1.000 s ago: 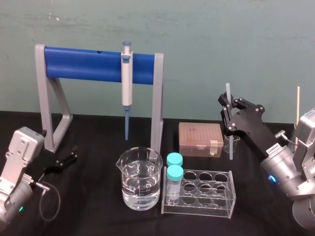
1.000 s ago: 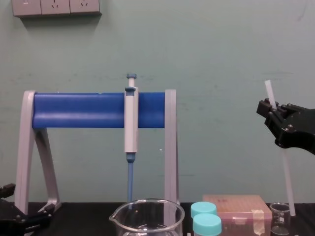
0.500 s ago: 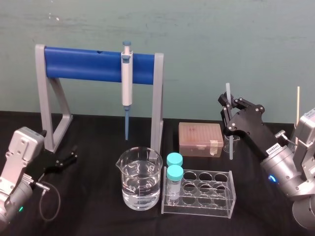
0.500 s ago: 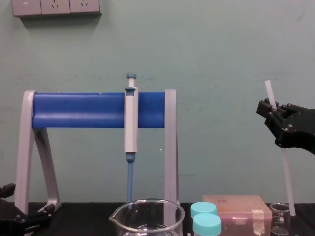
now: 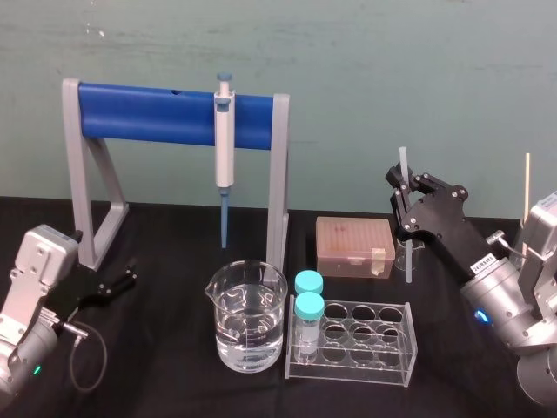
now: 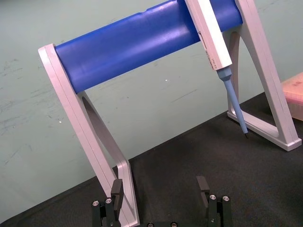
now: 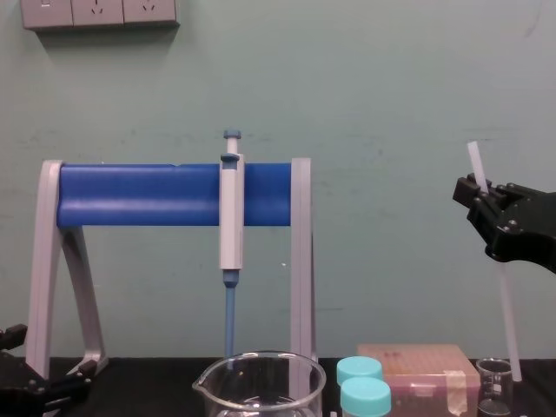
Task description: Pick up the stirring rod with one hand, then place it down.
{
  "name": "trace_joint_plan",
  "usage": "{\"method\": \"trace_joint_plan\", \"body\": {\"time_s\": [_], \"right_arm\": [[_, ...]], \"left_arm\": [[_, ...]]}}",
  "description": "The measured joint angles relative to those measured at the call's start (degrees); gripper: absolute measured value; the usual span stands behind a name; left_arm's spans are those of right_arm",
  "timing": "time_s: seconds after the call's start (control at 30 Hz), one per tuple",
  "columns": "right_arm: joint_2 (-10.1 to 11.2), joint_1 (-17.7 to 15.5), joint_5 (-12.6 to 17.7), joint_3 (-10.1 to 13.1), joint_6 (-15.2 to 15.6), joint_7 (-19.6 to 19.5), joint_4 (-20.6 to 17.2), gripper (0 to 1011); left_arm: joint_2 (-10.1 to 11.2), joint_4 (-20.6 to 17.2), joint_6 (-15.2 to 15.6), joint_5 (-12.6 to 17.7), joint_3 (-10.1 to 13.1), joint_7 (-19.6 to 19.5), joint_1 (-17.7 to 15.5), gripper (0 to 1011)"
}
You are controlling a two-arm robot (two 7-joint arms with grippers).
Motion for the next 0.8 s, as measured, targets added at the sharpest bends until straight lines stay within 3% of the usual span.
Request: {"method": "trace_joint_plan", "body": {"time_s": [0.3,0.8], "right_arm": [[-0.22,-0.26,-0.17,0.23,0.29,0.05,-0.3,72],[-0.17,-4.09,-0.78,-0.97,2.99,0.92,-5.66,72]], "left_arm": [[0.0,0.0,0.0,0.0,0.0,0.0,0.0,1001],[0.0,0.0,0.0,0.0,0.0,0.0,0.0,1000]]}}
